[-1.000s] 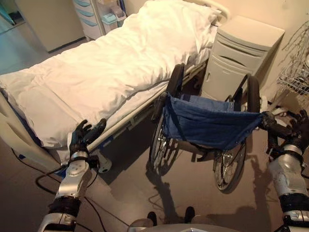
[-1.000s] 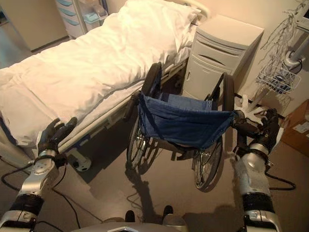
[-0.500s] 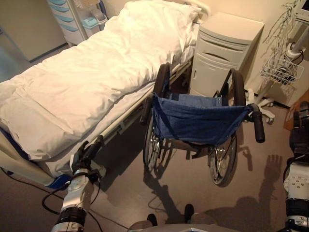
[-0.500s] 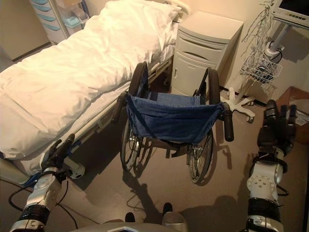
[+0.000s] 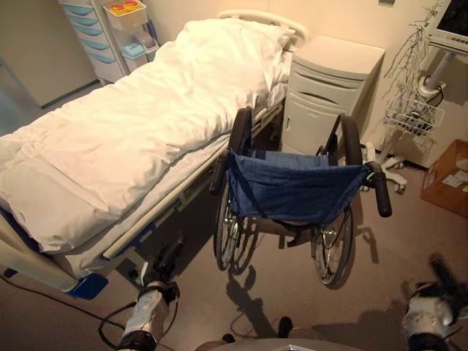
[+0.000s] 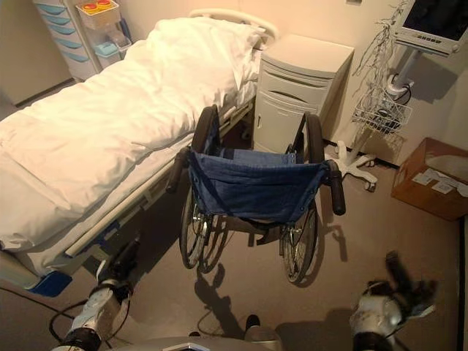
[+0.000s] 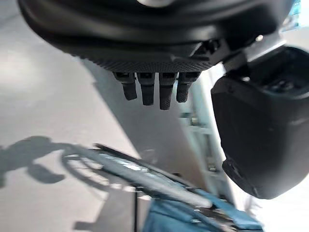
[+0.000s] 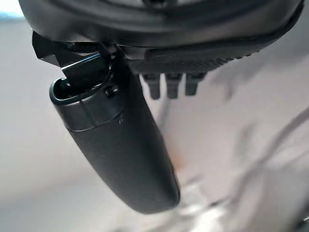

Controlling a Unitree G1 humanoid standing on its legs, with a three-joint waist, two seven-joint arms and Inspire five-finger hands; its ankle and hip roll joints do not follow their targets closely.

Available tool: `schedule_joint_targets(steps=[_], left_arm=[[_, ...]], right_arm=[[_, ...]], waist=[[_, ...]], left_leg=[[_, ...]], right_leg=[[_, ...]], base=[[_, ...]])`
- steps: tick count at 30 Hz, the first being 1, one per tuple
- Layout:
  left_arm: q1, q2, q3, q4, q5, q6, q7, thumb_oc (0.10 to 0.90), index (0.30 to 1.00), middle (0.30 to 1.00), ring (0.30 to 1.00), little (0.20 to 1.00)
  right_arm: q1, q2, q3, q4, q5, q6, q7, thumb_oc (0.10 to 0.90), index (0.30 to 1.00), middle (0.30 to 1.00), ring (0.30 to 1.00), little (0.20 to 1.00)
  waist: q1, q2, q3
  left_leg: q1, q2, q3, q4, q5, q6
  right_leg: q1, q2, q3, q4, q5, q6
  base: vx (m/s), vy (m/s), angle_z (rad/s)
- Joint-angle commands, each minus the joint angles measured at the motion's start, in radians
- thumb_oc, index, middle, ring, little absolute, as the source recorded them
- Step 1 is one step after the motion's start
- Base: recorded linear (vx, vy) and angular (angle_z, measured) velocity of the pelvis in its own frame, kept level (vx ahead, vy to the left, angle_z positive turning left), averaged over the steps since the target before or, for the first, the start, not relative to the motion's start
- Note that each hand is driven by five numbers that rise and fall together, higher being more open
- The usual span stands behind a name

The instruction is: Push the wheelchair next to the bed

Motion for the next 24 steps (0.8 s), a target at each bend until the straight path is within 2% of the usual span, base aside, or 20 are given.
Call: schedule_joint_targets(steps=[1,3,6,7,8,9,10,13,15,17,20,24], left_arm=[[-0.056,0.024,-0.005,0.074,0.073,-0.054,-0.014,0.8,0.9,0.9,0.9,0.9],[-0.05,0.015,-0.01,0.119,0.063,-0.029,-0.046,0.8,0.9,0.9,0.9,0.9],[-0.043,-0.008,-0.021,0.199,0.077,-0.012,-0.077,0.8,0.9,0.9,0.9,0.9],[-0.033,-0.023,-0.034,0.238,0.097,0.0,-0.104,0.8,0.9,0.9,0.9,0.9],[-0.031,-0.024,-0.034,0.24,0.1,0.0,-0.104,0.8,0.9,0.9,0.9,0.9],[-0.017,-0.03,-0.052,0.254,0.139,-0.005,-0.12,0.8,0.9,0.9,0.9,0.9],[-0.007,-0.03,-0.065,0.252,0.143,-0.011,-0.12,0.8,0.9,0.9,0.9,0.9],[0.003,-0.031,-0.079,0.251,0.164,-0.018,-0.092,0.8,0.9,0.9,0.9,0.9],[0.016,-0.033,-0.134,0.249,0.297,-0.1,-0.079,0.8,0.9,0.9,0.9,0.9],[0.024,-0.035,-0.167,0.238,0.317,-0.118,-0.084,0.8,0.9,0.9,0.9,0.9],[0.025,-0.051,-0.202,0.224,0.305,-0.135,-0.092,0.8,0.9,0.9,0.9,0.9],[0.013,-0.063,-0.218,0.217,0.274,-0.132,-0.101,0.8,0.9,0.9,0.9,0.9]], right_arm=[[-0.031,-0.01,0.077,0.057,-0.177,0.037,0.179,0.8,0.9,0.9,0.9,0.9],[-0.028,0.006,0.126,0.101,-0.194,0.088,0.223,0.8,0.9,0.9,0.9,0.9],[-0.018,0.027,0.173,0.174,-0.241,0.106,0.291,0.8,0.9,0.9,0.9,0.9],[-0.007,0.038,0.221,0.188,-0.374,0.127,0.304,0.8,0.9,0.9,0.9,0.9],[-0.005,0.039,0.225,0.187,-0.386,0.125,0.305,0.8,0.9,0.9,0.9,0.9],[0.009,0.041,0.305,0.171,-0.557,0.134,0.322,0.8,0.9,0.9,0.9,0.9],[0.018,0.034,0.367,0.167,-0.647,0.143,0.33,0.8,0.9,0.9,0.9,0.9],[0.023,0.025,0.422,0.168,-0.69,0.179,0.371,0.8,0.9,0.9,0.9,0.9],[0.019,0.031,0.479,0.205,-0.732,0.203,0.418,0.8,0.9,0.9,0.9,0.9],[0.017,0.037,0.498,0.223,-0.753,0.196,0.407,0.8,0.9,0.9,0.9,0.9],[0.011,0.053,0.53,0.223,-0.781,0.172,0.398,0.8,0.9,0.9,0.9,0.9],[0.0,0.067,0.565,0.209,-0.793,0.199,0.44,0.8,0.9,0.9,0.9,0.9]], waist=[[0.016,0.005,0.017],[0.015,0.004,0.02],[0.013,0.007,0.024],[0.011,0.008,0.028],[0.01,0.009,0.027],[0.007,0.009,0.032],[0.008,0.009,0.035],[0.012,0.008,0.041],[0.024,0.003,0.047],[0.032,0.002,0.049],[0.038,0.005,0.053],[0.04,0.008,0.053]], left_leg=[[-0.013,-0.042,0.014,0.014,-0.044,0.001],[-0.012,-0.041,0.014,0.015,-0.044,0.002],[-0.011,-0.041,0.013,0.018,-0.045,0.004],[-0.013,-0.041,0.009,0.018,-0.045,0.005],[-0.014,-0.041,0.009,0.018,-0.045,0.006],[-0.015,-0.043,0.005,0.016,-0.043,0.007],[-0.019,-0.043,0.001,0.018,-0.042,0.007],[-0.025,-0.045,-0.012,0.021,-0.043,0.009],[-0.028,-0.049,-0.03,0.024,-0.043,0.011],[-0.031,-0.049,-0.037,0.025,-0.044,0.011],[-0.033,-0.05,-0.042,0.027,-0.043,0.012],[-0.034,-0.051,-0.044,0.027,-0.043,0.011]], right_leg=[[0.027,0.046,-0.034,0.054,-0.061,0.0],[0.028,0.047,-0.034,0.056,-0.065,-0.004],[0.029,0.047,-0.032,0.062,-0.072,-0.006],[0.027,0.047,-0.032,0.067,-0.074,-0.006],[0.027,0.047,-0.032,0.067,-0.074,-0.006],[0.024,0.046,-0.032,0.071,-0.076,-0.006],[0.019,0.044,-0.034,0.078,-0.078,-0.005],[0.015,0.045,-0.033,0.086,-0.084,-0.006],[0.015,0.045,-0.037,0.093,-0.091,-0.009],[0.016,0.045,-0.041,0.096,-0.093,-0.01],[0.015,0.042,-0.051,0.1,-0.094,-0.011],[0.016,0.041,-0.057,0.1,-0.095,-0.012]], base=[[-0.02,-0.013,-0.06],[-0.01,-0.003,-0.02],[0.0,0.0,0.0],[0.0,0.0,0.0],[0.0,0.0,0.0],[-0.04,0.008,0.01],[-0.05,0.009,0.03],[-0.05,-0.003,0.08],[-0.06,-0.023,0.08],[-0.05,-0.018,0.09],[-0.06,0.002,0.13],[-0.03,0.006,0.02]])
